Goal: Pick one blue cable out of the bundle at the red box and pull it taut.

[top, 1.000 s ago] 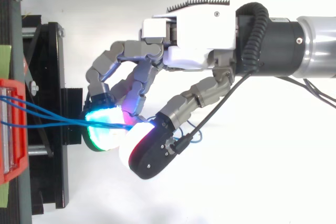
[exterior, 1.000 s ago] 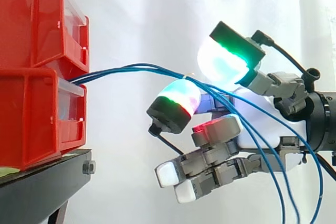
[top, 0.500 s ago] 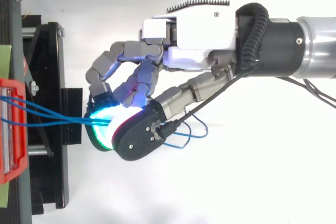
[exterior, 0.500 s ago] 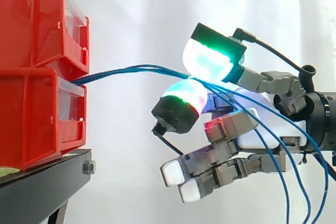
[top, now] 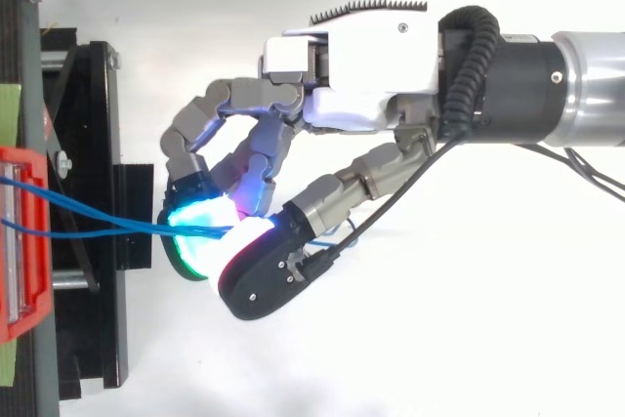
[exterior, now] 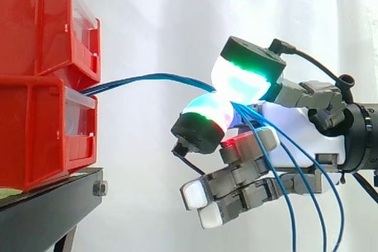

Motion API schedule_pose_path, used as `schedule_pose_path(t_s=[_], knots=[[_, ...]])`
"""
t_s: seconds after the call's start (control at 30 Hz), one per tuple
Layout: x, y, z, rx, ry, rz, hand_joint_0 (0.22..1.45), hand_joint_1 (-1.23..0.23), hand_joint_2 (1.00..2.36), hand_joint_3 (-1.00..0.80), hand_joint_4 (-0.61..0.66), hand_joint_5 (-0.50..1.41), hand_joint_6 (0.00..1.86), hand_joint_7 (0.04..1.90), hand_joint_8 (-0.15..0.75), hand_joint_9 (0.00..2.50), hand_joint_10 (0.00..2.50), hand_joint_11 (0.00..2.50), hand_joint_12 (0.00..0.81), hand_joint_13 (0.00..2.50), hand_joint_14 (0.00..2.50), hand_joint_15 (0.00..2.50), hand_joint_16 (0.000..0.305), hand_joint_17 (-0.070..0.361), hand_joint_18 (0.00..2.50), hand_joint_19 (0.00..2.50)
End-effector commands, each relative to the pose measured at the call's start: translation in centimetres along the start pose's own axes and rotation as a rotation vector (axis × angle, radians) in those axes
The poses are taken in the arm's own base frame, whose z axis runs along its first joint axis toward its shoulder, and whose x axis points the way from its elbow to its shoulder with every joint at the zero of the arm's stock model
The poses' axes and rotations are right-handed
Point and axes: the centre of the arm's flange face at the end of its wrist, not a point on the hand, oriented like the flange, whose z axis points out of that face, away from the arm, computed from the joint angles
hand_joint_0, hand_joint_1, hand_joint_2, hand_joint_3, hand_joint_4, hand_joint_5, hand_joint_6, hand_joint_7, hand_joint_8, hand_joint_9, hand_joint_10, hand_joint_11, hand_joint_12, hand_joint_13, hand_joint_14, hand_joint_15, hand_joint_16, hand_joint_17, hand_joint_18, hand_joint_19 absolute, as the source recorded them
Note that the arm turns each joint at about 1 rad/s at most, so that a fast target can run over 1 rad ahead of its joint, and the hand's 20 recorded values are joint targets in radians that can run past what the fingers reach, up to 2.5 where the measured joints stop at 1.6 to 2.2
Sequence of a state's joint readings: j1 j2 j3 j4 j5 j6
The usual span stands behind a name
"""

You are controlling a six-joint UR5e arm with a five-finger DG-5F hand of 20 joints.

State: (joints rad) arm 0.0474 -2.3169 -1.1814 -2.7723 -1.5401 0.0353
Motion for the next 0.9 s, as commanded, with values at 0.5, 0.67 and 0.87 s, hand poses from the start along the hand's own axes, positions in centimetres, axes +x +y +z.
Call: schedule_pose_path(t_s=[0.5, 0.67, 0.87], knots=[[0.13, 0.04, 0.01, 0.0, 0.002, 0.0, 0.45, -0.79, 1.0, -0.5, 0.05, -0.15, 0.91, 1.02, 0.357, 1.19, 0.0, 1.37, 0.388, 0.75, 0.02, 0.42, 0.06, 0.136, 0.68, 0.35], [0.13, -0.03, -0.03, 0.002, 0.002, 0.0, 0.53, -0.67, 1.0, -0.5, 0.07, -0.11, 0.9, 1.15, 0.347, 1.35, 0.01, 1.45, 0.359, 0.83, 0.02, 0.44, 0.054, 0.122, 0.7, 0.39], [0.13, 0.01, -0.02, 0.003, 0.002, 0.001, 0.63, -0.76, 1.01, -0.37, 0.09, -0.09, 0.91, 1.21, 0.356, 1.38, 0.01, 1.49, 0.347, 0.89, 0.02, 0.49, 0.051, 0.114, 0.73, 0.4]])
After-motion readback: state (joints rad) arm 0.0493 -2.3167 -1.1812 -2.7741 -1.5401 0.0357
